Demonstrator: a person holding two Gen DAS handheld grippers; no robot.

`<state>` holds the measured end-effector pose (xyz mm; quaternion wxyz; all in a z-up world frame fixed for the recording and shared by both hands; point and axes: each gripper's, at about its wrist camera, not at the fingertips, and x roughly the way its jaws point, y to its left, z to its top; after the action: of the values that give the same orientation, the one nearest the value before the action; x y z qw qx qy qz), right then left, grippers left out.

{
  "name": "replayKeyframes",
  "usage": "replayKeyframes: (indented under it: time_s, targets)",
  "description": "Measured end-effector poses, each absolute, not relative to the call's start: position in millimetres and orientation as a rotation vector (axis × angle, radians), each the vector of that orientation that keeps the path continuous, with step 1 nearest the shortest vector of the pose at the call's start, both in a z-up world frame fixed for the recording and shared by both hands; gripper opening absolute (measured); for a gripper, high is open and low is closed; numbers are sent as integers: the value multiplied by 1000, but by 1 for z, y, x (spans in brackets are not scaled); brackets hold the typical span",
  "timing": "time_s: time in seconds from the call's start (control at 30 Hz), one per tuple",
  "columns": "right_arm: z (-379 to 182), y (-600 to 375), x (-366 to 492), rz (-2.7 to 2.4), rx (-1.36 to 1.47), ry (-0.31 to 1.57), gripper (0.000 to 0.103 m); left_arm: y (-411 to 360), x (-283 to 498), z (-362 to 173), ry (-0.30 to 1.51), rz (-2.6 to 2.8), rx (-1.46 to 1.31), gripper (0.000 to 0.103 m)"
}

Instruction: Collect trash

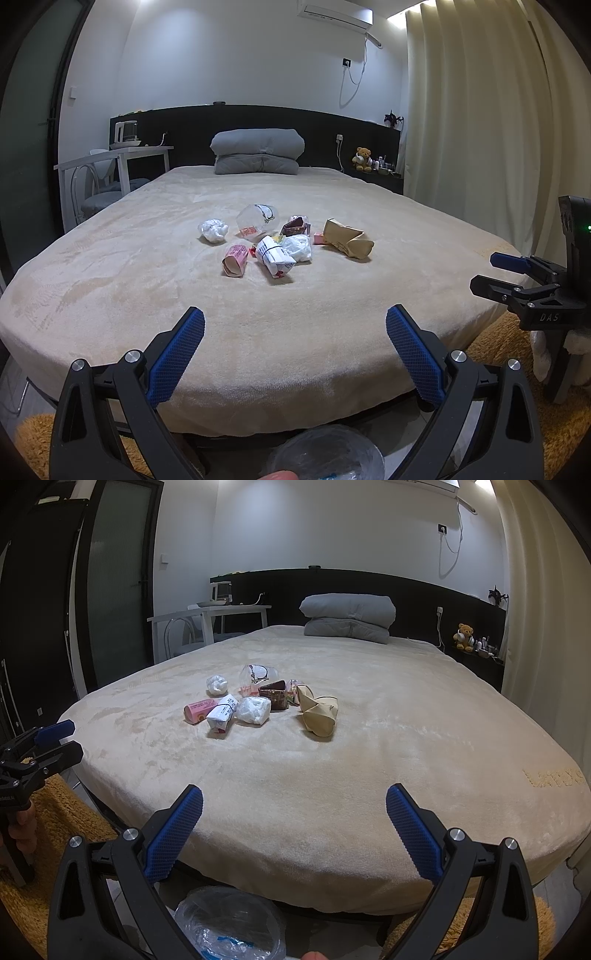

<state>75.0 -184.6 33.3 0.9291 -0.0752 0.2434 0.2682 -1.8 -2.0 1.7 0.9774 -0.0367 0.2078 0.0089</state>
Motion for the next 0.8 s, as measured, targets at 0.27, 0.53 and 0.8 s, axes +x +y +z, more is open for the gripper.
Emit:
replayKeyframes:
  time_s: [0.27, 0.53, 0.8]
  targets:
    - [29, -182, 75, 548, -172, 513, 98, -8, -4, 5, 418, 19, -48, 96]
    - [27, -187, 83, 550, -152, 551, 98, -7, 0, 4, 433, 23, -62, 96]
    - [26, -189, 91, 558, -128, 588, 98, -11, 7, 0, 463, 26, -58, 96]
